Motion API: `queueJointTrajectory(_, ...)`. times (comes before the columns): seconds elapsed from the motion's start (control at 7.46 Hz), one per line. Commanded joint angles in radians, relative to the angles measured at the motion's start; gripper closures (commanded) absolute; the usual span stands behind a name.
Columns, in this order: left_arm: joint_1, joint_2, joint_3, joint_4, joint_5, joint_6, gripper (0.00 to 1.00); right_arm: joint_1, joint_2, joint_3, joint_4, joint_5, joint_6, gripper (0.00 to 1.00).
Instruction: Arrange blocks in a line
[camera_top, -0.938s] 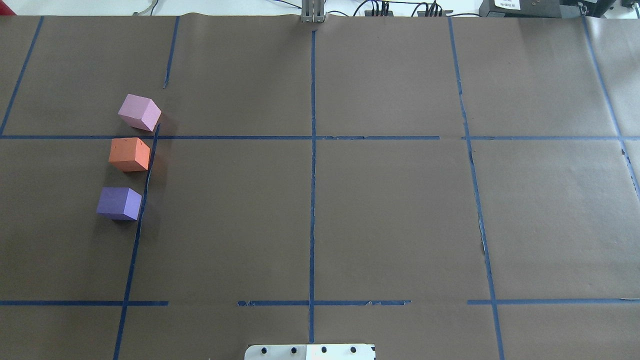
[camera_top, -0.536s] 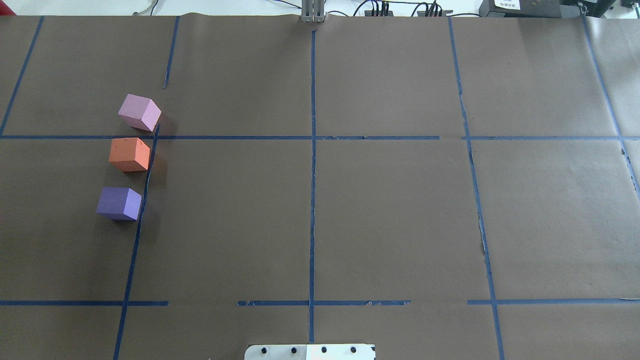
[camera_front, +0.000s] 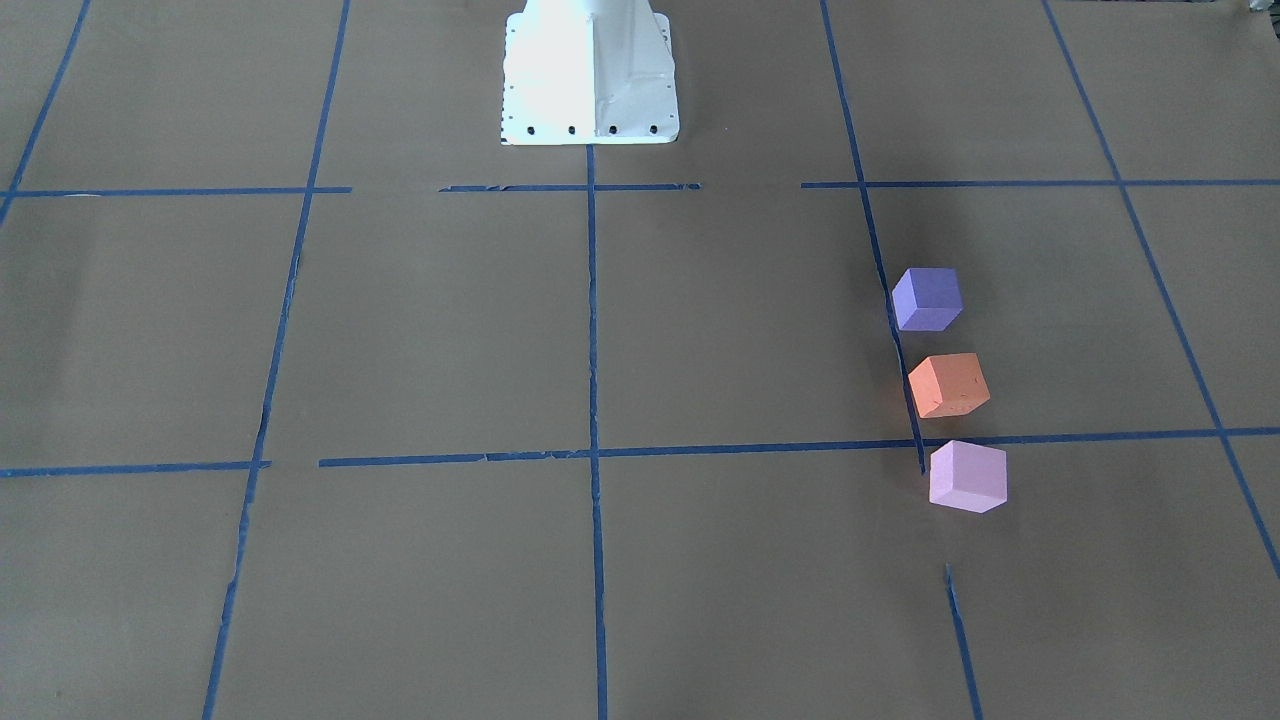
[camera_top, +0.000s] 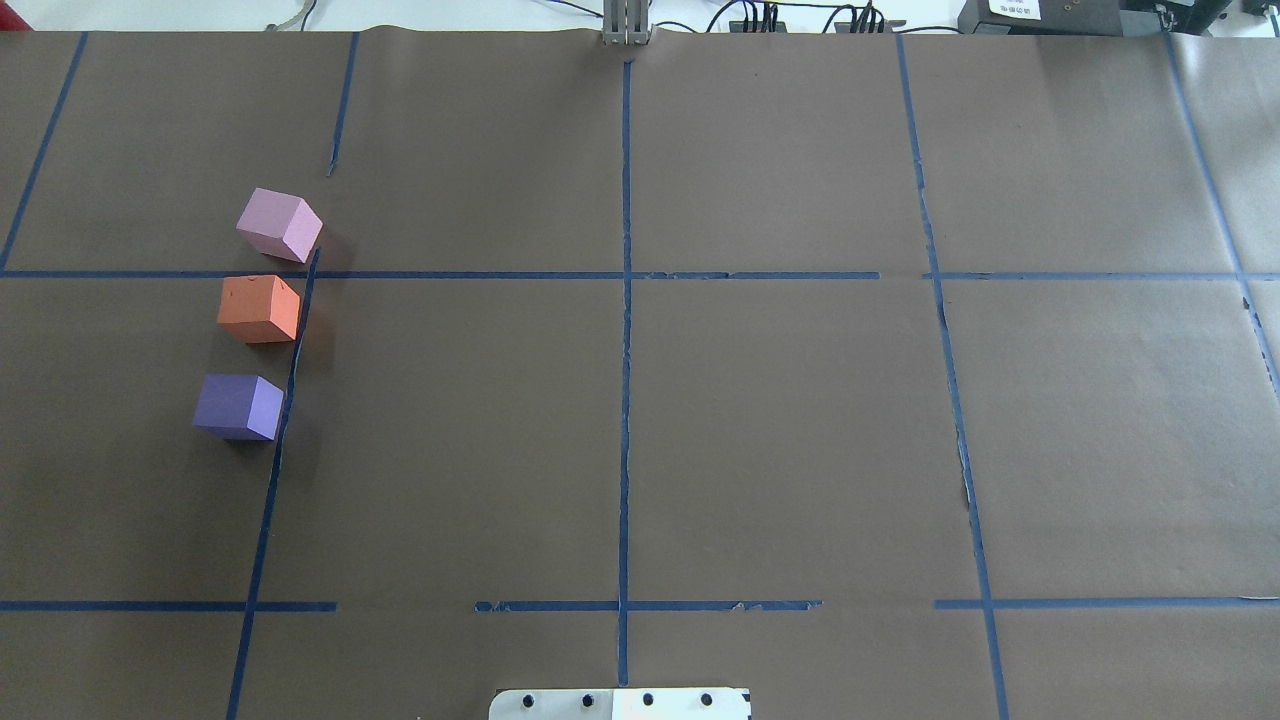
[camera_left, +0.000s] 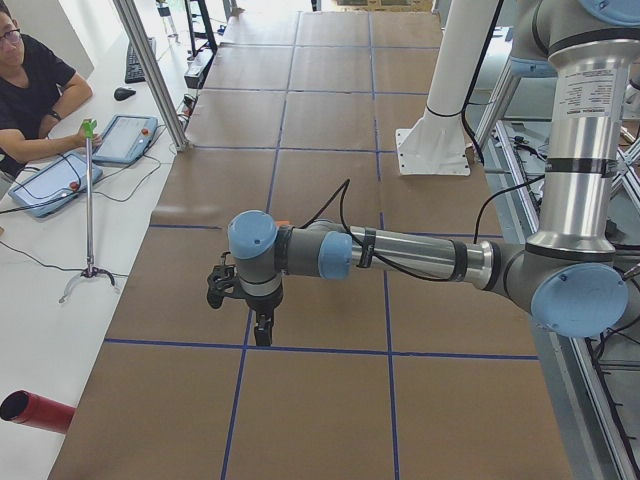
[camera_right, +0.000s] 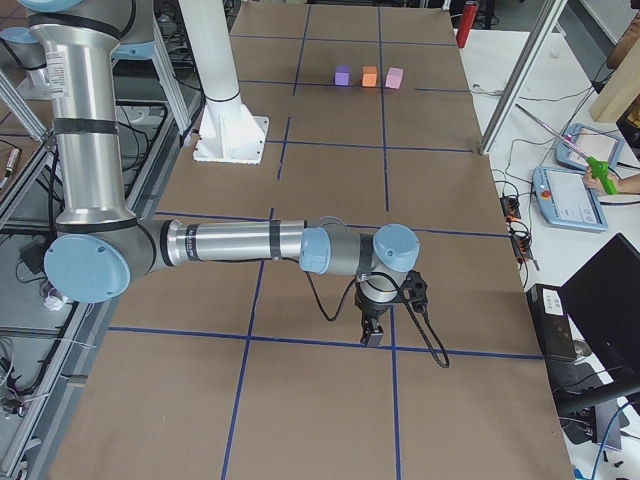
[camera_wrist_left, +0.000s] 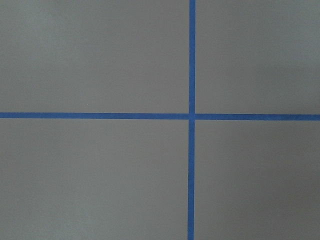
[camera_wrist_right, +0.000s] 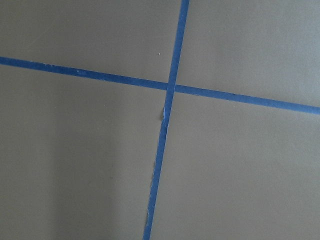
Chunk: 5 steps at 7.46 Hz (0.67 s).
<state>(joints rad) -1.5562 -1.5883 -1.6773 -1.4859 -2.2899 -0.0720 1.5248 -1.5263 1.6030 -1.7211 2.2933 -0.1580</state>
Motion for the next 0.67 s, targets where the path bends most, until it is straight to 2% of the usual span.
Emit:
queueJointTrajectory(0.0,-0.001,0.008,0.002,0.042,0.003,0.021,0.00,0.000,0.000,0.000,0.000,0.000,0.000,0.00)
queueJointTrajectory(0.13,-0.001,0.010,0.016,0.049,0.003,0.141,0.00,0.000,0.000,-0.001,0.000,0.000,0.000,0.00)
queueJointTrajectory(0.54,0.001,0.011,0.019,0.070,0.001,0.175,0.00,0.000,0.000,0.000,0.000,0.000,0.000,0.00)
